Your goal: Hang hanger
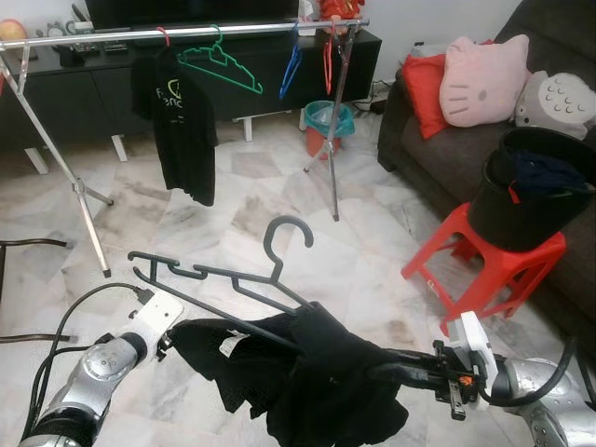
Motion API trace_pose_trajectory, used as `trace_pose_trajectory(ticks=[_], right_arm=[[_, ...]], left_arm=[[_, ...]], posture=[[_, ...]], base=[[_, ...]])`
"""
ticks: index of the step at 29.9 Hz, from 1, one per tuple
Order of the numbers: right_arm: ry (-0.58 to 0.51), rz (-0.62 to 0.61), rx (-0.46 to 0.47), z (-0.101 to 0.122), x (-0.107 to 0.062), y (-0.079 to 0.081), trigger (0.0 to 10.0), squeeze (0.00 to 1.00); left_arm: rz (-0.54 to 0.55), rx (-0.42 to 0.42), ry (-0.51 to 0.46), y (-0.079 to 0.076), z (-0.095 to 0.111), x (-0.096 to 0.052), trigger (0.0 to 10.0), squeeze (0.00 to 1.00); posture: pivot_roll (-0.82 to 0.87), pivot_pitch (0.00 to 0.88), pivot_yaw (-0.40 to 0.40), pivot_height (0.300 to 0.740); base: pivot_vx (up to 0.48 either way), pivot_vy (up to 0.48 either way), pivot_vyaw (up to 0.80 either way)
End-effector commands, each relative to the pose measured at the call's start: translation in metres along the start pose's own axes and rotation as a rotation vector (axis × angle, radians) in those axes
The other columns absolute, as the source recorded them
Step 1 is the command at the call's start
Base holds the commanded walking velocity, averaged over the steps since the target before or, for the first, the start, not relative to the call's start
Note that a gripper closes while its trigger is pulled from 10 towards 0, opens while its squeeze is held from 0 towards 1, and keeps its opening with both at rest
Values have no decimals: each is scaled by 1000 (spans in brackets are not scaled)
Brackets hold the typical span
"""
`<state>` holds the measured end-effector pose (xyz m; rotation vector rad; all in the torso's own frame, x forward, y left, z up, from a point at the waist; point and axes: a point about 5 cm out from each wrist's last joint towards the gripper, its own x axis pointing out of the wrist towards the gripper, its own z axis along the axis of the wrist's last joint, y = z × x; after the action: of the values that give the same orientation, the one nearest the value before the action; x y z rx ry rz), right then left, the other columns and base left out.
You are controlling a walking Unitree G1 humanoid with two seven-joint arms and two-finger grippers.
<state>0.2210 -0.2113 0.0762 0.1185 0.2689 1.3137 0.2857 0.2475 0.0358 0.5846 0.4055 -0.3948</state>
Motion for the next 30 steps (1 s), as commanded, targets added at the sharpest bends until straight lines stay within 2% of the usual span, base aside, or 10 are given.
trace_pose_trajectory(ticks=[1, 9, 14, 16, 18, 21, 22, 23, 25, 30], right_arm=[[-19, -25, -45, 9, -8, -4, 10000, 0], [-24, -25, -46, 10, -8, -6, 10000, 0], [-26, -26, -46, 11, -8, -7, 10000, 0], [-25, -26, -47, 11, -8, -7, 10000, 0], [-25, -25, -48, 11, -8, -8, 10000, 0], [-25, -22, -48, 11, -7, -8, 10000, 0], [-25, -21, -48, 11, -6, -9, 10000, 0], [-25, -20, -49, 11, -6, -9, 10000, 0], [-27, -14, -50, 11, -4, -9, 10000, 0], [-27, -9, -52, 12, -3, -9, 10000, 0]], left_arm=[[22, -1, 9, 8, -5, -6, 10000, 1000], [43, -19, 7, 8, -6, -7, 10000, 1000], [38, -121, -33, 8, -3, -7, 10000, 1000], [-26, -189, -78, 4, 0, -8, 10000, 1000], [-262, -253, -141, -15, 7, -16, 10000, 1000], [-345, -236, -123, -23, 5, -19, 10000, 1000], [-424, -196, -97, -30, 1, -23, 10000, 90], [-486, -165, -75, -37, -2, -27, 10000, 0], [-569, -155, -46, -44, -5, -33, 10000, 0], [-496, -84, 2, -37, -12, -34, 10000, 0]], posture=[[-35, 0, -14, 740], [-35, 0, -16, 740], [-34, 0, -18, 740], [-33, 0, -19, 740], [-31, 0, -20, 740], [-25, 0, -22, 740], [-25, 0, -22, 740], [-25, 0, -22, 740], [-24, 0, -22, 740], [-21, 0, -23, 740]], base=[[0, 0, 0], [0, 0, 0], [0, 0, 0], [0, 0, 0], [0, 0, 0], [0, 0, 0], [0, 0, 0], [0, 0, 0], [0, 0, 0], [0, 0, 0]])
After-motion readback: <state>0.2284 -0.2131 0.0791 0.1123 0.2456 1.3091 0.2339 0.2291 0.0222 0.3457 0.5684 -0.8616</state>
